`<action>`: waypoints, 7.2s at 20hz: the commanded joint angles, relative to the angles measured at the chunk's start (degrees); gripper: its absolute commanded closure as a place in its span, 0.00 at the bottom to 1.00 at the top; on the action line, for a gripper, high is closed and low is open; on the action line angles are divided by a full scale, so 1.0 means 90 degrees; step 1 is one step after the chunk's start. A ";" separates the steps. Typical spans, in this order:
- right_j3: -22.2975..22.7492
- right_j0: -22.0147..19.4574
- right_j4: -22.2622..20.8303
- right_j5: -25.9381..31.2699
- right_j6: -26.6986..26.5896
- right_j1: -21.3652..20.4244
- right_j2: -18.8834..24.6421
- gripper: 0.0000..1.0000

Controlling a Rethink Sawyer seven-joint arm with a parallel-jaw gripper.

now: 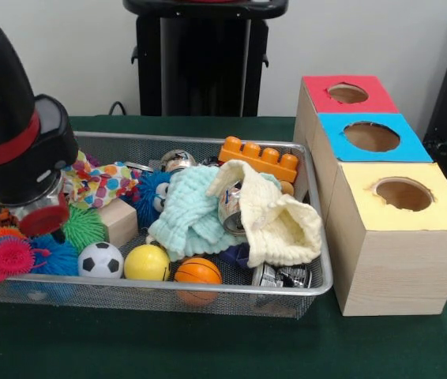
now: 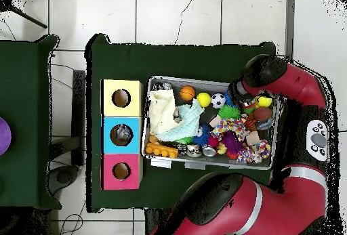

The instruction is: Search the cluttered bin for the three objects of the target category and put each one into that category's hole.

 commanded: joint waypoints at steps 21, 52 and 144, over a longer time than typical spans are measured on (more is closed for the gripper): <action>0.2589 0.0356 0.0384 -0.1317 0.0037 -0.0838 0.0735 1.00; -0.0703 -0.0584 -0.0895 -0.0086 -0.2348 0.0463 0.0823 1.00; 0.5766 -0.1129 -0.0143 -0.2579 -0.0389 -0.3862 0.0555 1.00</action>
